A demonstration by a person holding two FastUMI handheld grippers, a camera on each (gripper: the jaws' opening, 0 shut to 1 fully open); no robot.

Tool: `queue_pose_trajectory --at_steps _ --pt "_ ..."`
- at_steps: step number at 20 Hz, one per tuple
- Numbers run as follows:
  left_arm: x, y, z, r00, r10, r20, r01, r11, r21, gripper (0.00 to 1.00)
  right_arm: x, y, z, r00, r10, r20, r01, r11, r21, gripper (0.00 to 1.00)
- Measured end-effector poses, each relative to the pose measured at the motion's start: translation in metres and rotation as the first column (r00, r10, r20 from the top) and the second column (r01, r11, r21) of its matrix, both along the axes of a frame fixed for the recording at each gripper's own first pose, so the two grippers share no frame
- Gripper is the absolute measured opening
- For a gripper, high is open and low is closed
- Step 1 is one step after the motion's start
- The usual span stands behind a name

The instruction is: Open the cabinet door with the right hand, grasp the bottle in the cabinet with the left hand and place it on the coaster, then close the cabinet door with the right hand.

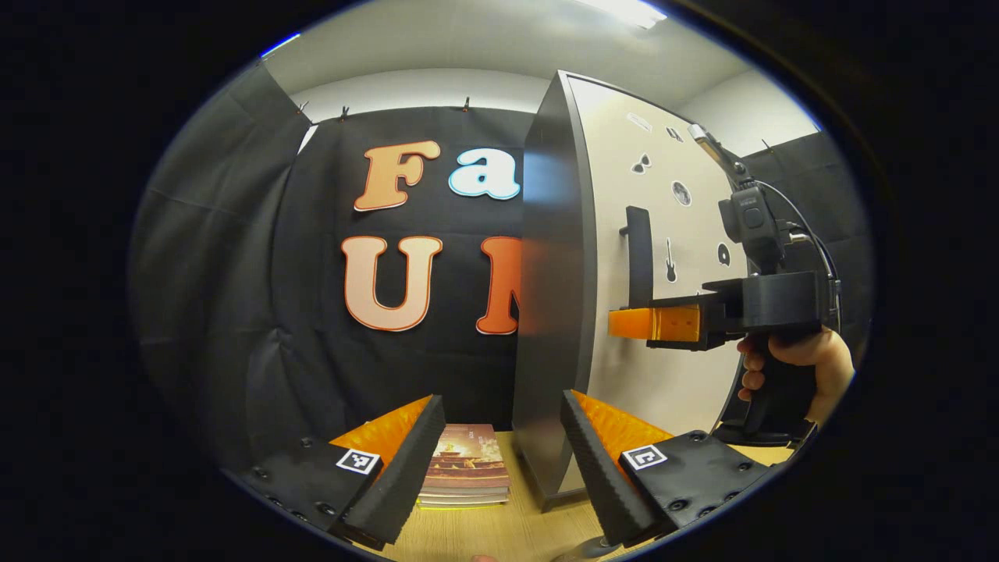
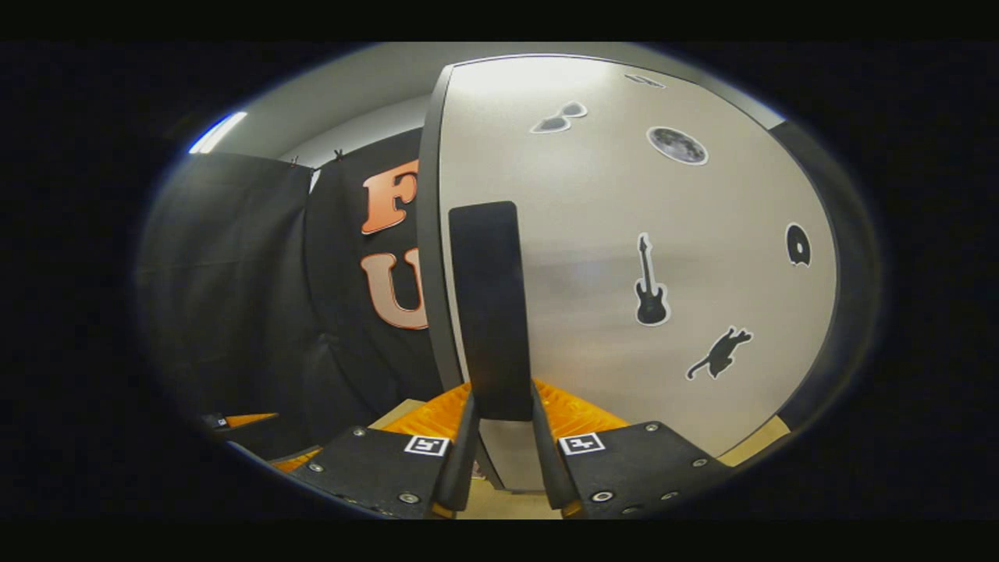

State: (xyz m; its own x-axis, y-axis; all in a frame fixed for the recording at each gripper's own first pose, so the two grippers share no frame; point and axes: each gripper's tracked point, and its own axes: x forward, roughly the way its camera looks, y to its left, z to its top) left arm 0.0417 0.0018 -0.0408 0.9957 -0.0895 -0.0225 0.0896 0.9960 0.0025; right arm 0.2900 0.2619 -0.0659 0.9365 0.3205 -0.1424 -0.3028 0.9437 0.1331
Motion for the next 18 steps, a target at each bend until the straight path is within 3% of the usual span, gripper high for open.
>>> queue_pose_trajectory --at_steps 4,5,6,9,13,17,18 --pt "-0.008 -0.001 -0.003 0.999 0.031 -0.017 -0.031 1.000 0.000 0.97 -0.010 0.003 0.003 0.999 0.042 -0.003 -0.042 0.999 0.012 0.42" --pt "-0.010 -0.002 -0.003 0.999 0.038 -0.021 -0.038 0.999 0.002 0.98 -0.016 0.003 0.007 0.999 0.052 0.008 -0.052 0.999 0.015 0.51" --pt "-0.012 -0.004 -0.004 0.999 0.043 -0.026 -0.043 0.999 0.003 0.97 -0.023 0.001 0.010 0.998 0.060 0.019 -0.060 0.998 0.017 0.48" --pt "-0.020 -0.008 -0.003 0.997 0.067 -0.030 -0.067 0.998 0.001 0.98 -0.047 -0.011 0.017 0.997 0.072 0.041 -0.072 0.997 0.008 0.60" --pt "-0.032 -0.021 0.001 0.996 0.080 -0.031 -0.080 0.997 -0.002 0.97 -0.080 -0.037 0.020 0.997 0.058 0.057 -0.058 0.998 -0.003 0.77" --pt "-0.048 -0.032 0.009 0.995 0.094 -0.020 -0.094 0.996 -0.004 0.98 -0.113 -0.070 0.021 0.997 0.035 0.071 -0.034 0.999 -0.015 0.87" --pt "-0.053 -0.034 0.011 0.995 0.100 -0.018 -0.100 0.995 -0.004 0.98 -0.122 -0.079 0.022 0.997 0.027 0.073 -0.026 0.999 -0.018 0.83"
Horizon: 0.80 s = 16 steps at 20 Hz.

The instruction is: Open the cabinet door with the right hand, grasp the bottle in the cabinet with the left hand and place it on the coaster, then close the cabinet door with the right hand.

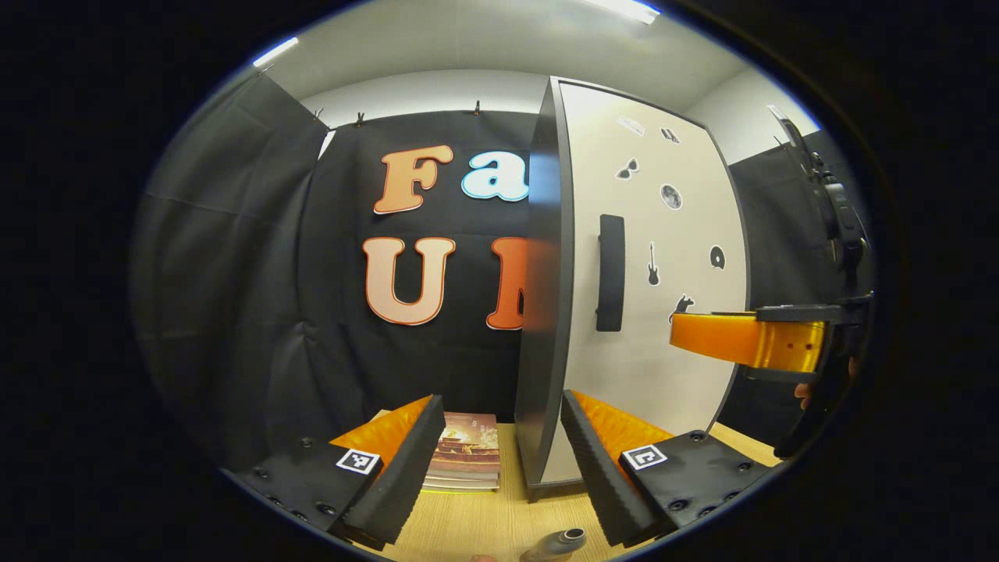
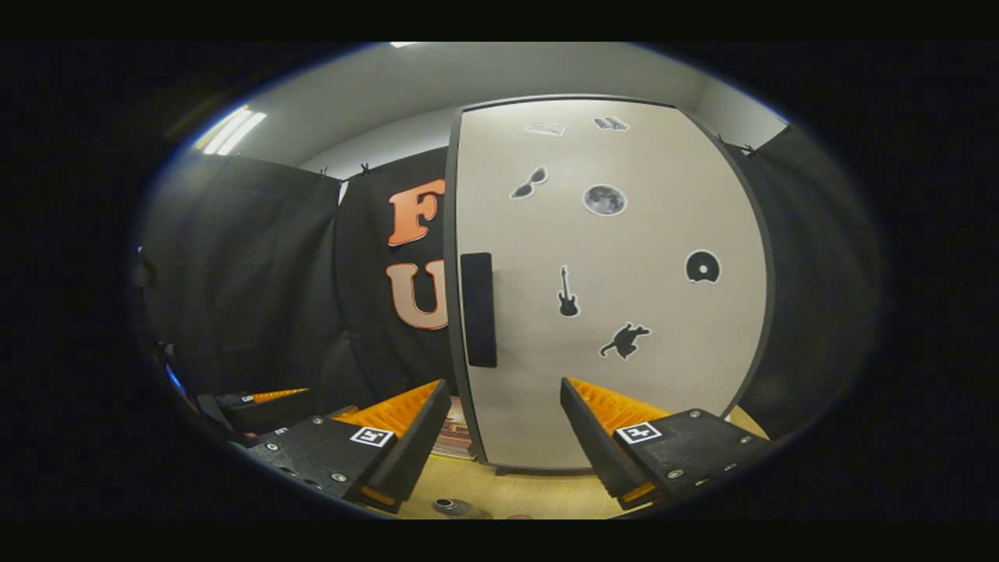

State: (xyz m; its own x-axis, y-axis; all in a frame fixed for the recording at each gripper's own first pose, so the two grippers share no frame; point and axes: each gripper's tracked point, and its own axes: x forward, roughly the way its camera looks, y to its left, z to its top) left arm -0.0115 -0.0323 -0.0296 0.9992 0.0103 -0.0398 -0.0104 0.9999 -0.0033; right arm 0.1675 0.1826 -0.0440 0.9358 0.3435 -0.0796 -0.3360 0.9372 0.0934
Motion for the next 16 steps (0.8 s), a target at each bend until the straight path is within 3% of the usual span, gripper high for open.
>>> queue_pose_trajectory --at_steps 1,8,16 --pt "-0.005 -0.003 0.001 1.000 0.005 0.002 -0.005 1.000 -0.001 0.98 -0.009 -0.009 0.001 1.000 -0.008 0.005 0.008 1.000 -0.003 0.90" --pt "-0.043 -0.016 0.007 0.999 0.038 0.007 -0.038 0.999 0.021 0.98 -0.066 -0.057 0.000 0.997 -0.062 0.038 0.063 0.998 -0.027 0.93" --pt "-0.052 -0.009 0.022 1.000 -0.013 0.028 0.012 0.999 0.046 0.97 -0.097 -0.061 0.009 0.988 -0.130 0.086 0.133 0.991 -0.034 0.93"
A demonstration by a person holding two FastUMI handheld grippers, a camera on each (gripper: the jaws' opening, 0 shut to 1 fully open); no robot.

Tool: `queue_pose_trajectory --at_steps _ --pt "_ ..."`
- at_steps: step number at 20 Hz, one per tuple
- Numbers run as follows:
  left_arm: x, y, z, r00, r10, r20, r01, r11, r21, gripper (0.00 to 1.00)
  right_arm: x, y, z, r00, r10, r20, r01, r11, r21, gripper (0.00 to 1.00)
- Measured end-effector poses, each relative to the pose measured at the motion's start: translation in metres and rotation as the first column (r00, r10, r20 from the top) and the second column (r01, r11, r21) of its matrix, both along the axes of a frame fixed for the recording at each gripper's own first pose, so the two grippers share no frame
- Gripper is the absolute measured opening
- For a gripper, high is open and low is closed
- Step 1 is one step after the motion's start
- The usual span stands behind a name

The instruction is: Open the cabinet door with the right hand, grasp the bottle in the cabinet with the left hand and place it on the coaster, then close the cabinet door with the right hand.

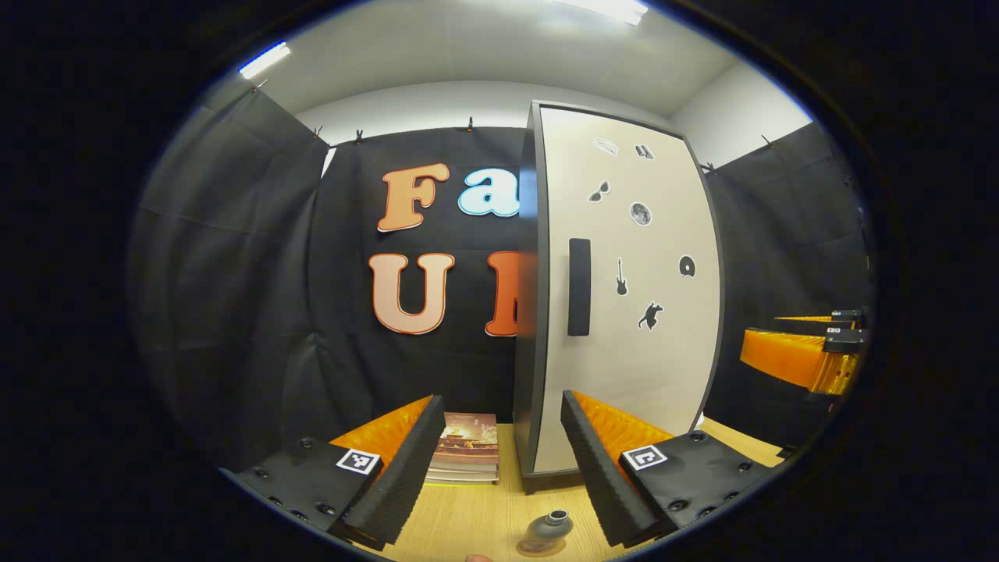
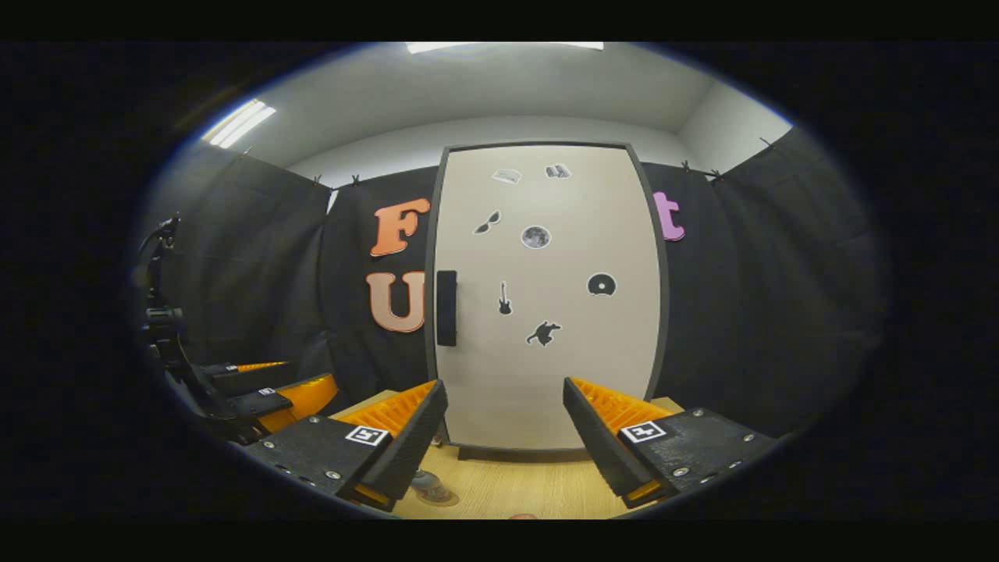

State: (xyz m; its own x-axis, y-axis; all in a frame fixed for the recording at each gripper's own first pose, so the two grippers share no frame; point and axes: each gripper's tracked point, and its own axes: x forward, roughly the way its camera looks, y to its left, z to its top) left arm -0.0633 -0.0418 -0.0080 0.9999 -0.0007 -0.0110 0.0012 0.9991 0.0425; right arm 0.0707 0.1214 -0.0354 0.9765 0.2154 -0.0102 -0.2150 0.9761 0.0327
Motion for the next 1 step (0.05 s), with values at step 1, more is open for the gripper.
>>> queue_pose_trajectory --at_steps 1 --pt "0.0000 0.0027 0.0026 1.000 -0.007 0.006 0.007 1.000 0.007 0.97 -0.0017 0.0014 0.0002 1.000 -0.010 0.005 0.010 1.000 -0.004 0.93"
